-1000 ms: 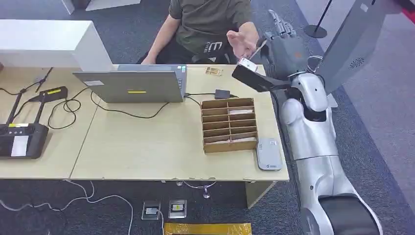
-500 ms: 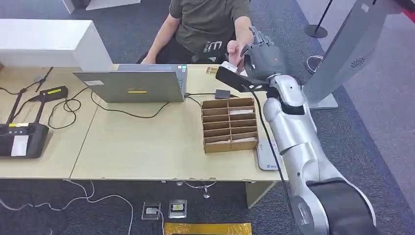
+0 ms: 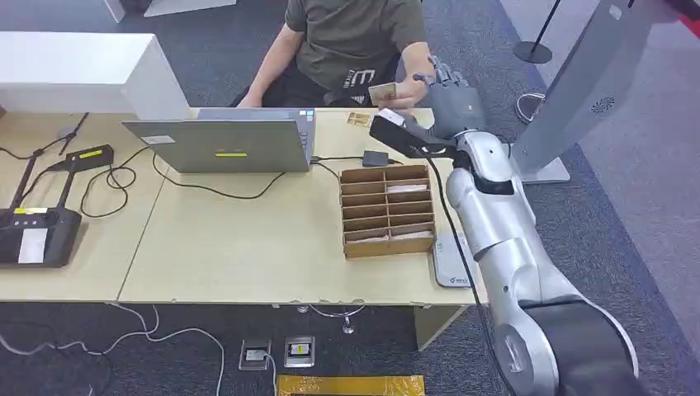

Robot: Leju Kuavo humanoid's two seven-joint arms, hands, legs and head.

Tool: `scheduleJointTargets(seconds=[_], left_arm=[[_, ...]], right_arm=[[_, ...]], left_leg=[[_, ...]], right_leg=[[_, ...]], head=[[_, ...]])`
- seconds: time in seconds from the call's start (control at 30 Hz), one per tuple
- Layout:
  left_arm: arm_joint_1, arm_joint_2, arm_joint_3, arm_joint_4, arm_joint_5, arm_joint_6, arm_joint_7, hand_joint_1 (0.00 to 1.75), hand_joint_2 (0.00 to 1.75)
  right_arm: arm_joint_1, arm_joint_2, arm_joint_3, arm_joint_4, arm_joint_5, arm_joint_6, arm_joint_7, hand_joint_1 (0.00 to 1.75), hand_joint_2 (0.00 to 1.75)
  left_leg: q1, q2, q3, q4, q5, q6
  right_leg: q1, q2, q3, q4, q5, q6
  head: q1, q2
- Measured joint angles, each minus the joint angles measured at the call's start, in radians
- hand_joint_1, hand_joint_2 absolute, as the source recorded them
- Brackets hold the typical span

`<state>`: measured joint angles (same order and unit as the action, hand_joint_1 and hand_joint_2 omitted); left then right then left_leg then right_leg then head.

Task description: Pass the card to the sensor for recognition and then transmit it.

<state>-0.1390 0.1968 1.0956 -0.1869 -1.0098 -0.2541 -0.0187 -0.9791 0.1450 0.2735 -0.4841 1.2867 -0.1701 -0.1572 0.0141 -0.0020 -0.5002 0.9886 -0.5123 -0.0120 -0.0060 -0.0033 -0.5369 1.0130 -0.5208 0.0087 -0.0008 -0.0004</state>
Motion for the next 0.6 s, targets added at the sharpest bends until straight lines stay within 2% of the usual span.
scheduleJointTargets(seconds=[0.37, 0.47, 0.6], left_arm=[[0.0, -0.002, 0.011, 0.0, -0.018, -0.002, -0.011, 0.0, 0.0], [0.0, -0.002, 0.017, 0.0, -0.024, -0.005, -0.015, 0.0, 0.0], [0.0, -0.002, 0.025, 0.0, -0.026, -0.005, -0.017, 0.0, 0.0]], right_arm=[[0.0, -0.016, -0.023, 0.03, 0.042, -0.032, -0.01, 0.0, 0.0], [-0.003, -0.042, -0.039, 0.032, 0.049, -0.037, -0.005, 0.0, 0.0], [-0.019, -0.106, -0.069, 0.041, 0.075, -0.037, -0.003, 0.0, 0.0]], left_leg=[[0.0, 0.0, 0.0, 0.0, 0.0, 0.0], [0.0, 0.0, -0.001, 0.001, 0.0, 0.0], [0.0, 0.0, -0.002, 0.003, 0.0, 0.0]], right_leg=[[0.0, 0.0, 0.0, 0.0, 0.0, 0.0], [0.0, 0.0, -0.001, 0.0, 0.0, 0.0], [0.0, -0.001, -0.001, 0.0, 0.0, 0.0]], head=[[0.0, 0.0], [0.0, 0.0], [0.0, 0.0]])
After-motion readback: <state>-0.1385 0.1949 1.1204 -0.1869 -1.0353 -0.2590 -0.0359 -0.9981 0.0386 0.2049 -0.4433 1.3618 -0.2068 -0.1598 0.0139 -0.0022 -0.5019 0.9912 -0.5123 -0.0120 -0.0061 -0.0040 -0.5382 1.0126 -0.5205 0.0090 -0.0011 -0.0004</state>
